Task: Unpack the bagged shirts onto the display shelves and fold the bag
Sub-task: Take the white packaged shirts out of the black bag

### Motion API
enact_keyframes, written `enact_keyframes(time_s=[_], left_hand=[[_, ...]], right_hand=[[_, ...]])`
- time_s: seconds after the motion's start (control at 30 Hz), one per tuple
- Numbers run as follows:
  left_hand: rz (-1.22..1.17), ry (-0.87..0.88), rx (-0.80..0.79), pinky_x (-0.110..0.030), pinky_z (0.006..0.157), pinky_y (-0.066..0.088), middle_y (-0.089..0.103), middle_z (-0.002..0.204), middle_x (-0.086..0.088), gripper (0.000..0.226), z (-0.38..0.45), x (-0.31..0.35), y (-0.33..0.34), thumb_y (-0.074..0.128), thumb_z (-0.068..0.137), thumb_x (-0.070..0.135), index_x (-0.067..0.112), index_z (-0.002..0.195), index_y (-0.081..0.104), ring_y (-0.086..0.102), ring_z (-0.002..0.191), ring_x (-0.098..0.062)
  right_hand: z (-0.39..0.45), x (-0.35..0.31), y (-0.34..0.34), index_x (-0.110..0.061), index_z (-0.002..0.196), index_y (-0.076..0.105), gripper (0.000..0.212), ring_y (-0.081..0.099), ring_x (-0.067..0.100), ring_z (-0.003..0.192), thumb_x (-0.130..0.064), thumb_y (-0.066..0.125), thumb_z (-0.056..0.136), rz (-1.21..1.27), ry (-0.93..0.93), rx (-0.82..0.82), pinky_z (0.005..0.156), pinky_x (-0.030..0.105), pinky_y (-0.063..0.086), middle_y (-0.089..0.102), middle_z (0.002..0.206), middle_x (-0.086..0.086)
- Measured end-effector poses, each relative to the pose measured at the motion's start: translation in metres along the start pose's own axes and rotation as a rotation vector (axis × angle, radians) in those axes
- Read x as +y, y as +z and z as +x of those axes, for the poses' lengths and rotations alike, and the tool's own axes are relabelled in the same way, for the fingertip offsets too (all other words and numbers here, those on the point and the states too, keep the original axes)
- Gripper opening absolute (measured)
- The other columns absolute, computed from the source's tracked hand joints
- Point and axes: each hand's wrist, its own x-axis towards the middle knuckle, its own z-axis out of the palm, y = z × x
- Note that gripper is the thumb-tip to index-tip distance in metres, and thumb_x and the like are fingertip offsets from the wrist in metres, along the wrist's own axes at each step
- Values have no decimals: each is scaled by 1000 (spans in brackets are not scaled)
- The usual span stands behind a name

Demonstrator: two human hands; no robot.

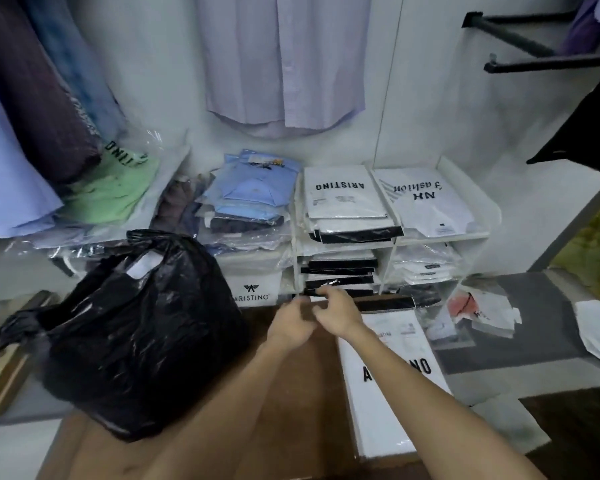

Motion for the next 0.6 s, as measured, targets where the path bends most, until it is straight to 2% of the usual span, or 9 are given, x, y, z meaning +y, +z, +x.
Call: enact_keyframes(time_s=[0.13,0.23,0.37,0.43,0.5,0.6], left_hand=[[-49,8,236,-32,93,51,67,110,-2,45,-12,0,-105,67,91,20,21,134,56,66,105,-19],[-94,50,448,-28,89,51,70,100,3,31,-31,-13,-183,65,90,12,17,121,65,67,98,-15],[-47,-5,764,-29,76,49,67,85,9,23,-68,-36,-263,58,89,15,22,107,69,64,83,-12],[-3,-105,789,-32,74,48,69,88,3,24,-81,-59,-291,53,90,14,19,109,68,66,88,-20],[62,-235,739,-34,81,48,74,105,-3,30,-90,-87,-308,50,92,12,16,114,69,66,102,-29],[120,-302,631,-29,89,46,73,121,-5,36,-105,-120,-313,54,89,6,13,118,73,64,114,-28]], right_hand=[[12,-87,7,-19,131,62,39,62,17,113,-20,67,92,143,-267,-42,93,26,47,64,121,-1],[14,-157,9,-25,127,61,33,64,11,105,-20,64,95,221,-454,-118,90,27,49,67,109,-9],[9,-242,25,-27,118,66,27,67,9,102,-14,59,96,213,-685,-188,94,27,51,72,100,-13],[4,-273,37,-23,123,66,28,68,11,100,-14,53,99,141,-781,-229,91,29,53,74,105,-9],[2,-294,53,-22,132,61,33,69,17,98,-16,45,104,35,-827,-315,84,35,55,72,114,-6],[7,-306,78,-24,147,46,41,65,17,90,-23,38,107,-132,-783,-424,72,32,50,65,126,1]])
